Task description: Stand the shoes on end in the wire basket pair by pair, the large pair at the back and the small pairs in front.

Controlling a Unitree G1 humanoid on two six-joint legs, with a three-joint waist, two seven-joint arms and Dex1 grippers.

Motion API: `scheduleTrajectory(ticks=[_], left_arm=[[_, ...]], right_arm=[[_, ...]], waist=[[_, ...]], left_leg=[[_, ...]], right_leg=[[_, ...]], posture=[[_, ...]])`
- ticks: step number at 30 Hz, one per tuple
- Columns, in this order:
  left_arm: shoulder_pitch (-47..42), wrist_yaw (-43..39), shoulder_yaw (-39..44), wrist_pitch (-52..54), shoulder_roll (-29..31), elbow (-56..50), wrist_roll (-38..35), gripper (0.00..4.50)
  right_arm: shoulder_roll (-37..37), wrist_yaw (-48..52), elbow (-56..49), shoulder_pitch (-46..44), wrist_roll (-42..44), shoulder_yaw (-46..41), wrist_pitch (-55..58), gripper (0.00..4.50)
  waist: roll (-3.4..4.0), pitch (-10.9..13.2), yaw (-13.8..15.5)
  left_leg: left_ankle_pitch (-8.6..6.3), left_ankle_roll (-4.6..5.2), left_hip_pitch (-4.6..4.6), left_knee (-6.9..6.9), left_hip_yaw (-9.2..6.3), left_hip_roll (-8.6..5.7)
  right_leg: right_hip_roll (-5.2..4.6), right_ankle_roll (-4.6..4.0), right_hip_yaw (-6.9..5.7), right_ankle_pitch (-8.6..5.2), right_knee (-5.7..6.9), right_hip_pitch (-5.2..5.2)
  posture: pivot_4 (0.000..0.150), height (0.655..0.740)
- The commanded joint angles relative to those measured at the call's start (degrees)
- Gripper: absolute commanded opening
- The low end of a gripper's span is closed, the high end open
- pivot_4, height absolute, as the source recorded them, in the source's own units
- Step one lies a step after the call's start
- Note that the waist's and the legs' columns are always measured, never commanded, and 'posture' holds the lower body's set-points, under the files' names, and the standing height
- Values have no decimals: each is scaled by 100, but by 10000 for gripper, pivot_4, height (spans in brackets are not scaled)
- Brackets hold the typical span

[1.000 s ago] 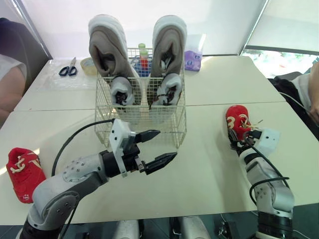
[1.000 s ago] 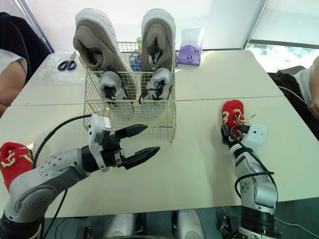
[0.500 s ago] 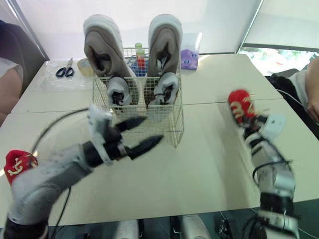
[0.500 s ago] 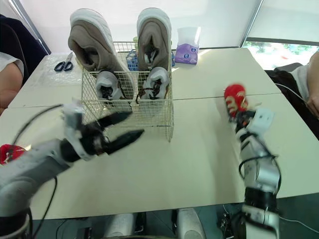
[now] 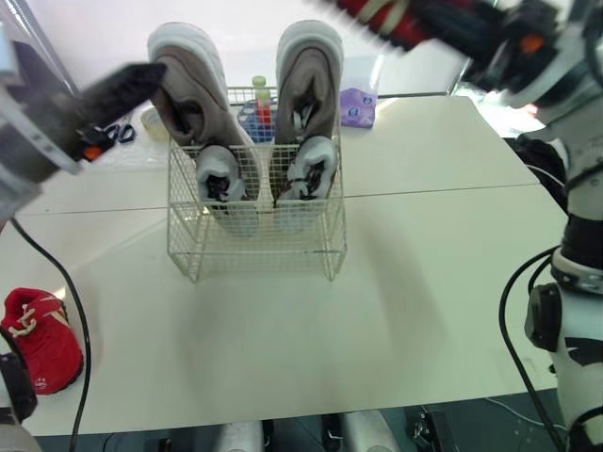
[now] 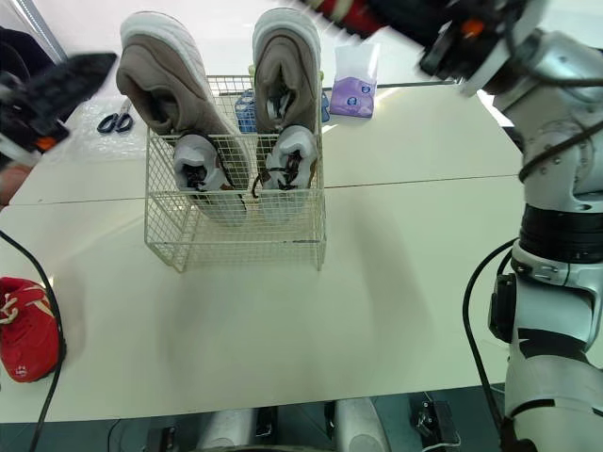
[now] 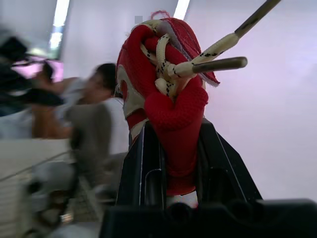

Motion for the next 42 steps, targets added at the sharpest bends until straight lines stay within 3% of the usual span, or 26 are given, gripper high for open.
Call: scheduleTrajectory(ticks=[1, 9, 16, 24, 27, 33, 34, 39, 42], left_arm=[[-141, -355, 336, 571, 425, 207, -664, 45000], [-76, -276, 177, 873, 688, -326, -1695, 45000], [-97, -238, 179, 818, 565, -429, -1763, 45000], [-394, -74, -505, 771, 155, -508, -1763, 45000], [-427, -39, -545, 741, 12, -344, -1763, 36329], [-426, -54, -437, 731, -124, -262, -1763, 6083], [-386, 7, -412, 668, -169, -301, -1763, 3087], [8, 420, 154, -196, -655, -928, -1504, 2769], [97, 678, 411, -815, -1088, -1324, -1287, 2769]], right_arm=[[30, 640, -253, -262, 102, 169, -98, 2645], [469, 1276, 197, -461, -553, 635, -981, 2645], [672, 1399, 366, -490, -743, 606, -1177, 2645], [778, 1396, -24, -434, -594, 598, -1047, 2645], [800, 1372, -191, -389, -571, 594, -964, 2558], [744, 1307, -431, -251, -504, 562, -728, 2558], [729, 1245, -452, -205, -486, 528, -645, 2558], [913, -300, -184, 435, 358, -637, 548, 25815], [1636, -1833, -502, 1069, 1829, -1501, 1348, 40770]], waist=[[-8, 4, 27], [-25, 4, 26], [-25, 4, 5], [-26, 3, 19], [-26, 3, 12], [-26, 3, 12], [-27, 3, 12], [-37, -3, 36], [-48, -9, 54]], left_leg=[[0, -1, -3, 4, 1, -5], [2, -4, -3, 22, 11, -22], [8, -15, -1, 19, 8, -14], [11, -20, 0, 20, 8, -14], [11, -20, 0, 20, 8, -14], [11, -21, 1, 20, 8, -13], [11, -21, 1, 20, 7, -13], [12, -21, 2, 23, 7, -14], [12, -22, 1, 28, 7, -15]], right_leg=[[-6, 1, 0, 0, 0, 0], [-31, 8, 4, 4, -2, 8], [-20, 8, 5, 5, 10, 2], [-18, 7, 6, 6, 12, 4], [-18, 8, 7, 6, 12, 3], [-17, 7, 7, 6, 18, 2], [-17, 7, 7, 6, 18, 2], [-23, 7, 8, 6, 19, 6], [-33, 4, 8, 8, 19, 8]], posture=[[1500, 7400], [1500, 7400], [1500, 7400], [1500, 7400], [1500, 7400], [1500, 7400], [1500, 7400], [1500, 7400], [1500, 7400]])
